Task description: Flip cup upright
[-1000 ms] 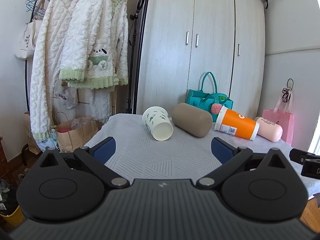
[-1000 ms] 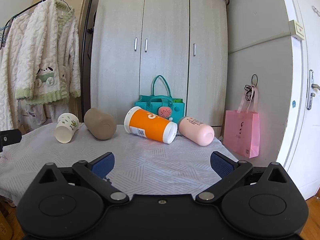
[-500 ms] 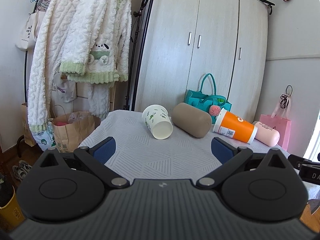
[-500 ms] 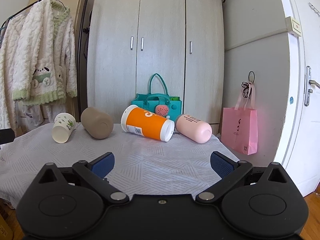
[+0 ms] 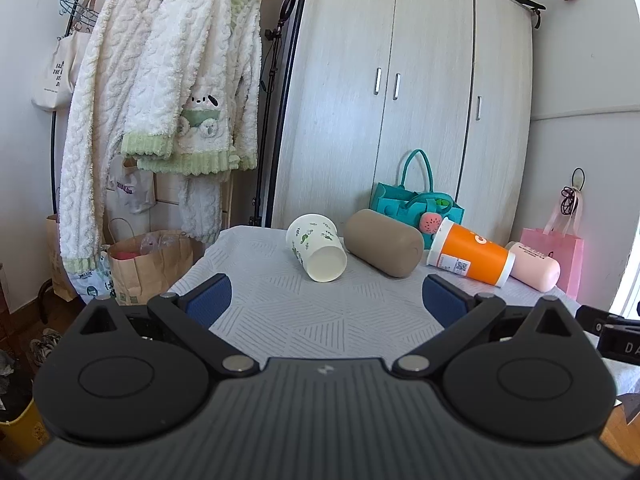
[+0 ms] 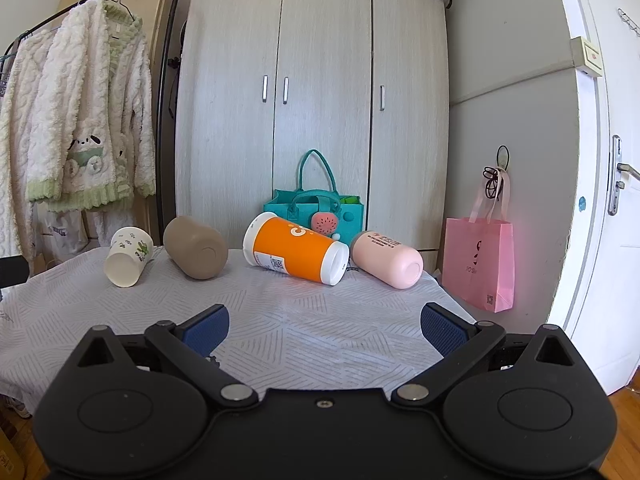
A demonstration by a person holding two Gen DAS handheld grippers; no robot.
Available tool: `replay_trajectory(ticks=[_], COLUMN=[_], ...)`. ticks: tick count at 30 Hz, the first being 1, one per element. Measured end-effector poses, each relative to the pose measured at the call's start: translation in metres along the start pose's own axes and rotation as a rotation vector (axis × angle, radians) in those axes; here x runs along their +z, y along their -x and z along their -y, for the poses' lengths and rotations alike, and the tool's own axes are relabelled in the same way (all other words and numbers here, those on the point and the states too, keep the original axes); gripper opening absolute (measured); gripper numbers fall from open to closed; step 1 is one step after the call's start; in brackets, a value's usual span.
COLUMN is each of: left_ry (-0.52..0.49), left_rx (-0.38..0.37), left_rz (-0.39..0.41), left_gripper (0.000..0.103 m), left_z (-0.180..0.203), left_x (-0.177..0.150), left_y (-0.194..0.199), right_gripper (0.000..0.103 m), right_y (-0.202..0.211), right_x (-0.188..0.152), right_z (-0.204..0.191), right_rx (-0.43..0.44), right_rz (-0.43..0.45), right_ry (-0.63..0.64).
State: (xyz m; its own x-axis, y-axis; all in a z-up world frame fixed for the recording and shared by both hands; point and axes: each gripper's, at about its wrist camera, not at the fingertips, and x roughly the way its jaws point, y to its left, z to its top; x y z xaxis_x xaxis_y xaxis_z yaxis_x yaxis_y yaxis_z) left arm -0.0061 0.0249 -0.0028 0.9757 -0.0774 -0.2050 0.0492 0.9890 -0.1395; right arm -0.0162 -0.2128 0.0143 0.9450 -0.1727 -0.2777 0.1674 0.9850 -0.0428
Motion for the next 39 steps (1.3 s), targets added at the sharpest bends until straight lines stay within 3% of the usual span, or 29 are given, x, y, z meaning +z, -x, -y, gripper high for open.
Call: replay_trajectory(ticks=[28, 36, 39], left_ry=[-0.002, 0.015, -0.006], left_rx=[0.012, 0.004, 0.003], left_rz=[-0.040, -0.133, -0.188], left_gripper=[0.103, 0.103, 0.103], left_z=[-0.005, -0.006, -0.002], left_x=[0.002, 0.012, 0.021], left_y=[0.001, -0.015, -0.026], right_gripper=[0.103, 0.103, 0.103], right_y=[-0.001, -0.004, -0.008], right_x=[-0.001, 0.011, 0.025], right_z=[-0.004, 0.002, 0.005], right_rx=[0.022, 0.078, 0.169], right_rz=[-0.019, -0.013, -0.026], right_ry=[0.017, -0.016, 0.016])
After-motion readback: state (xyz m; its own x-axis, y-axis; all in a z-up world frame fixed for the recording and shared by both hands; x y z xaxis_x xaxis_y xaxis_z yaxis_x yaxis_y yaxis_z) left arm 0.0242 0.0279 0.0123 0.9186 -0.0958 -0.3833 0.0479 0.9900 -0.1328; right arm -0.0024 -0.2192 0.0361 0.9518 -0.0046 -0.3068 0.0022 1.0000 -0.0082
